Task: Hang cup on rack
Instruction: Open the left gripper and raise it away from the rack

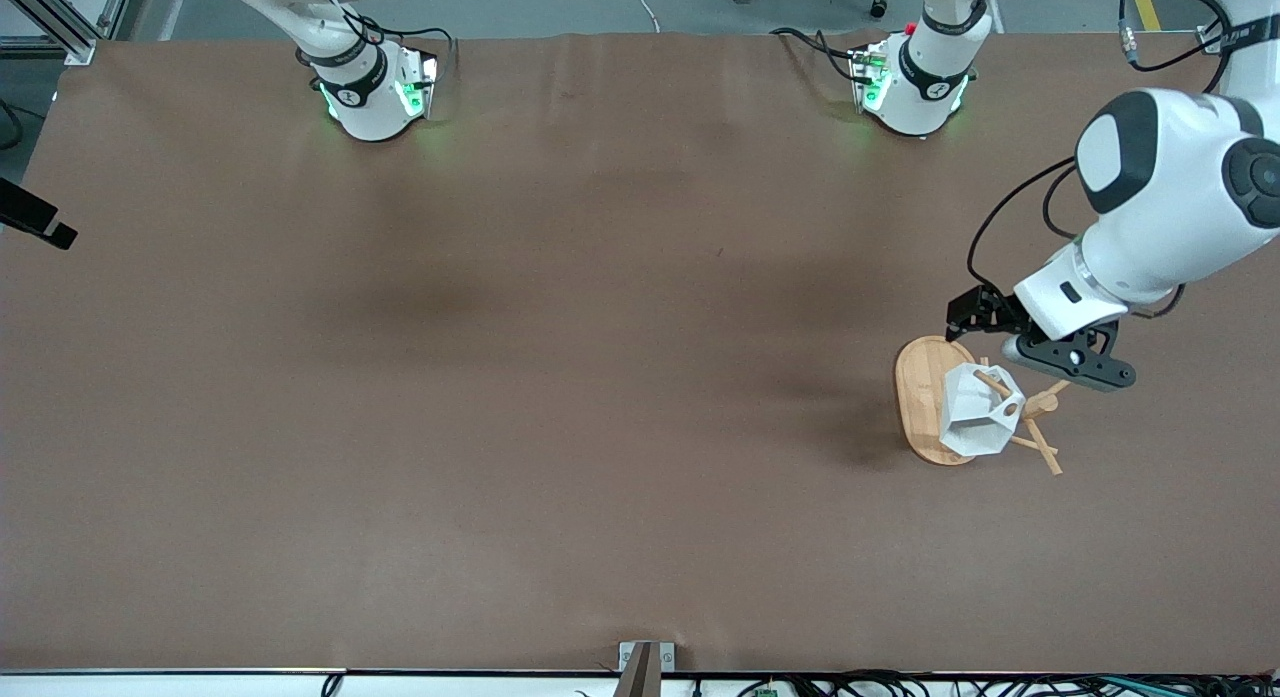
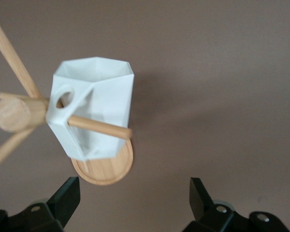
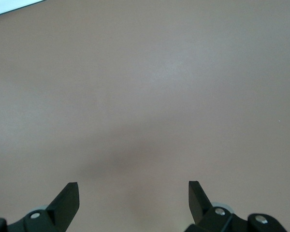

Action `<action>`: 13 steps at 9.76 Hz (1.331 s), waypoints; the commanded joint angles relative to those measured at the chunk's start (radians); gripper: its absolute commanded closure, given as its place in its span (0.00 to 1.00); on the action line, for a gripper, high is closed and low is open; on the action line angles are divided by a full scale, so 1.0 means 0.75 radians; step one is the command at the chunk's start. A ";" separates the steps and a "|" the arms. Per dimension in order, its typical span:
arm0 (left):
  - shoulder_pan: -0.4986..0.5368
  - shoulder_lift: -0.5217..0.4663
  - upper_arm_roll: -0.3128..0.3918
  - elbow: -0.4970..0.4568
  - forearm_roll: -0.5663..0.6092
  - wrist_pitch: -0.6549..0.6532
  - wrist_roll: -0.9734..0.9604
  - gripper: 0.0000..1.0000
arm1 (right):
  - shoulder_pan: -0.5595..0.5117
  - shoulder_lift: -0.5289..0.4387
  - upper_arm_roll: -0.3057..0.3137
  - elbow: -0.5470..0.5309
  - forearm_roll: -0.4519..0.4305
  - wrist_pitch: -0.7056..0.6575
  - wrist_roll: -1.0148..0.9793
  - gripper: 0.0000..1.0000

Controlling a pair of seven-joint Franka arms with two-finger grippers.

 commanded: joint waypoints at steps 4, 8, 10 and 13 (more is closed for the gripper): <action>-0.056 -0.031 0.029 0.318 0.254 -0.289 -0.135 0.00 | -0.005 -0.003 0.010 0.005 -0.022 0.000 -0.007 0.00; 0.009 -0.048 -0.013 0.476 0.208 -0.565 -0.158 0.00 | -0.007 -0.003 0.010 0.005 -0.022 0.000 -0.030 0.00; 0.071 -0.076 -0.026 0.460 0.204 -0.629 -0.146 0.00 | -0.009 0.001 0.010 0.005 -0.022 0.000 -0.030 0.00; 0.085 -0.146 -0.053 0.392 0.202 -0.609 -0.166 0.00 | -0.009 -0.003 0.010 0.003 -0.022 0.000 -0.032 0.00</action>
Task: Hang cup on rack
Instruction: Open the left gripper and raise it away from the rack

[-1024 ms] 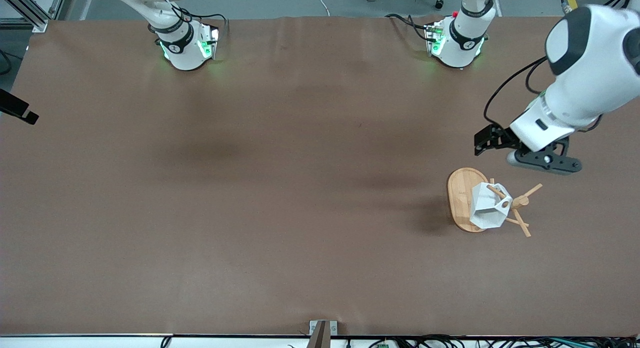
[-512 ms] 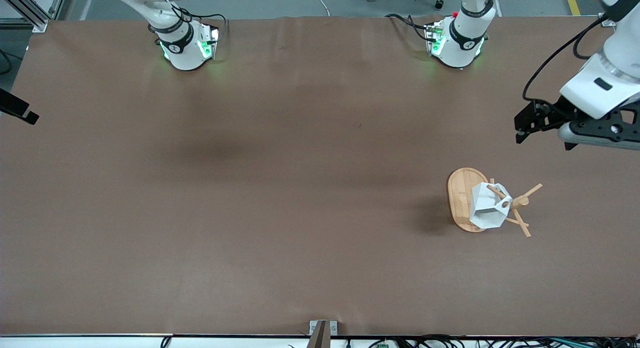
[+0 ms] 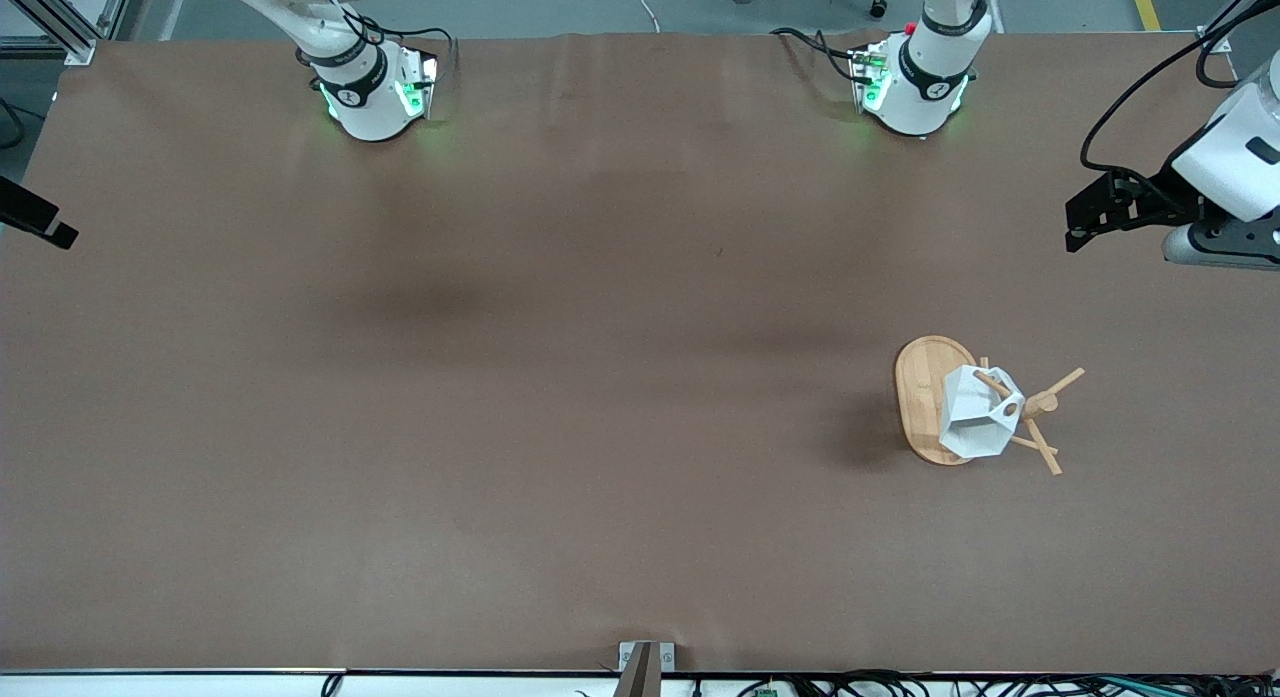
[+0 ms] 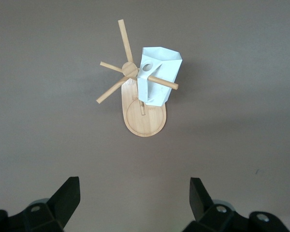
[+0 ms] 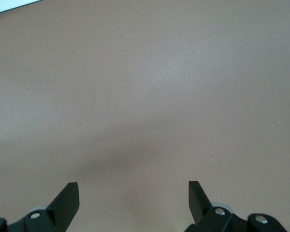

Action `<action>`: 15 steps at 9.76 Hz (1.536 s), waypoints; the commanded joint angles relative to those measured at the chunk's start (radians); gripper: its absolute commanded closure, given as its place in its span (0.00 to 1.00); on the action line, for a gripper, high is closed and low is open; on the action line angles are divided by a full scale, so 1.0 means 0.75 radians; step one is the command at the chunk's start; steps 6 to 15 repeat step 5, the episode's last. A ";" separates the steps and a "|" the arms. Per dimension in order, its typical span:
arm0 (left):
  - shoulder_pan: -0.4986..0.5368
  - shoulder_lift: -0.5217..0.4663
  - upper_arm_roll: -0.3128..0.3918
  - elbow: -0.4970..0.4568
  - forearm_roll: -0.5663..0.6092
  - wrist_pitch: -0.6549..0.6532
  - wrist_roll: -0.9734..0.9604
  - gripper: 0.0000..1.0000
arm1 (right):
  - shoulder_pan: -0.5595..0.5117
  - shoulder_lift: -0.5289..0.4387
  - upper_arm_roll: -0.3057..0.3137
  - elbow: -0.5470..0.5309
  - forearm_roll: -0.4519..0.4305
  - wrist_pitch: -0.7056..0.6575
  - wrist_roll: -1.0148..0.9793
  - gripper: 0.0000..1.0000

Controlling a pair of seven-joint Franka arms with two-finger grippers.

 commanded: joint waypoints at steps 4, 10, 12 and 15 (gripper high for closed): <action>0.016 -0.075 -0.026 -0.121 -0.020 0.031 0.006 0.00 | -0.011 0.001 0.009 0.001 -0.022 0.000 -0.013 0.00; 0.016 -0.073 -0.024 -0.113 -0.029 0.031 0.008 0.00 | -0.011 0.001 0.009 0.001 -0.022 0.000 -0.013 0.00; 0.016 -0.073 -0.024 -0.113 -0.029 0.031 0.008 0.00 | -0.011 0.001 0.009 0.001 -0.022 0.000 -0.013 0.00; 0.016 -0.073 -0.024 -0.113 -0.029 0.031 0.008 0.00 | -0.011 0.001 0.009 0.001 -0.022 0.000 -0.013 0.00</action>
